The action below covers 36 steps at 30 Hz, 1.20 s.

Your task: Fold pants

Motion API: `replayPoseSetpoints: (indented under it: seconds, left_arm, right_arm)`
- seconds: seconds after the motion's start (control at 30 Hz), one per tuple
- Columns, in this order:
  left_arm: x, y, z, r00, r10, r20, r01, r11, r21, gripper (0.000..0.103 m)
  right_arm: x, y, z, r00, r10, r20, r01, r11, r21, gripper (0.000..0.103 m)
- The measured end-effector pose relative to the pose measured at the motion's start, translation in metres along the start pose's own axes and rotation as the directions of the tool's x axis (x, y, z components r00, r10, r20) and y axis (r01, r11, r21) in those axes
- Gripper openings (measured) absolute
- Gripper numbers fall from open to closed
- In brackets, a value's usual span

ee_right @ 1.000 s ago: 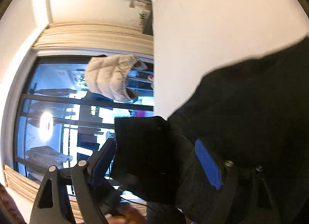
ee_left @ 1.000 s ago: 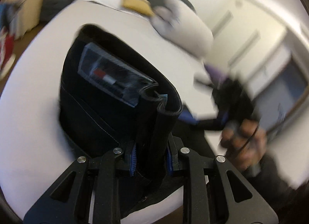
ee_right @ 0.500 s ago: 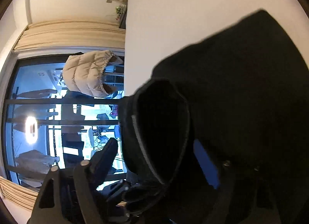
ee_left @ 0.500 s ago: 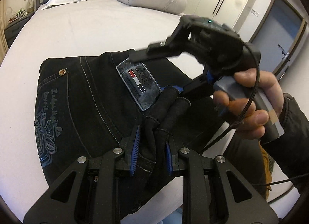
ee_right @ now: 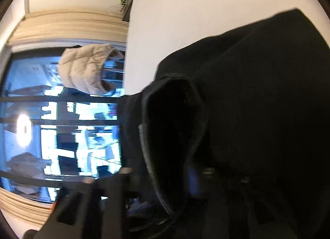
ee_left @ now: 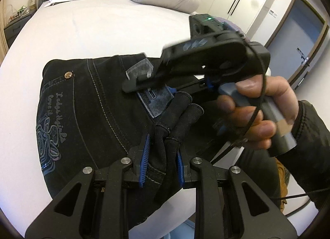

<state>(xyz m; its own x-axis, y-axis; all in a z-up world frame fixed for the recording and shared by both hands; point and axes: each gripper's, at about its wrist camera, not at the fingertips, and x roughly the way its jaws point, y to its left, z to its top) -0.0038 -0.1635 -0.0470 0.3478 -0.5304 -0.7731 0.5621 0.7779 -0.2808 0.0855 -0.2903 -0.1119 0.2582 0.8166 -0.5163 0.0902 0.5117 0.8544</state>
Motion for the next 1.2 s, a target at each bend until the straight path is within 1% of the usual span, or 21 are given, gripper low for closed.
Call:
replayPoseSetpoints:
  seconds: [0.03, 0.1, 0.17, 0.27, 0.67, 0.8, 0.97, 1.07, 1.2]
  left_arm:
    - [0.0, 0.001, 0.002, 1.0, -0.001, -0.001, 0.001, 1.0, -0.003, 0.021]
    - [-0.001, 0.002, 0.004, 1.0, -0.004, -0.003, 0.004, 1.0, -0.005, 0.021]
    - [-0.002, 0.001, 0.007, 1.0, -0.009, -0.008, 0.009, 1.0, -0.001, 0.021]
    - [-0.001, -0.001, 0.012, 1.0, -0.02, -0.012, 0.02, 1.0, 0.013, 0.021]
    - [0.026, -0.019, 0.025, 0.996, -0.081, -0.036, 0.083, 0.993, 0.08, 0.021]
    - [0.029, -0.021, 0.029, 0.994, -0.094, -0.049, 0.099, 0.989, 0.108, 0.021]
    - [0.027, -0.011, 0.028, 0.992, -0.103, -0.073, 0.112, 0.986, 0.126, 0.021]
    - [0.035, -0.002, 0.026, 0.991, -0.103, -0.088, 0.113, 0.985, 0.128, 0.021]
    - [0.044, 0.015, 0.026, 0.989, -0.114, -0.092, 0.123, 0.987, 0.103, 0.022]
  right_arm:
    - [-0.001, 0.0, 0.001, 1.0, -0.007, 0.008, 0.007, 1.0, -0.007, 0.019]
    - [-0.003, 0.004, 0.0, 1.0, -0.018, 0.023, 0.019, 1.0, -0.026, 0.017]
    - [-0.008, 0.007, -0.001, 0.998, -0.043, 0.042, 0.044, 0.998, -0.044, 0.016]
    - [-0.02, 0.004, -0.001, 0.996, -0.058, 0.066, 0.061, 0.997, -0.048, 0.016]
    - [-0.071, -0.017, -0.002, 0.984, -0.089, 0.154, 0.096, 0.995, -0.034, 0.016]
    - [-0.085, -0.026, -0.004, 0.98, -0.094, 0.177, 0.099, 0.995, -0.019, 0.016]
    - [-0.092, -0.043, -0.009, 0.976, -0.098, 0.195, 0.095, 0.995, 0.021, 0.016]
    - [-0.092, -0.054, -0.009, 0.974, -0.104, 0.2, 0.098, 0.994, 0.041, 0.016]
    - [-0.094, -0.065, -0.007, 0.972, -0.093, 0.215, 0.083, 0.995, 0.058, 0.015]
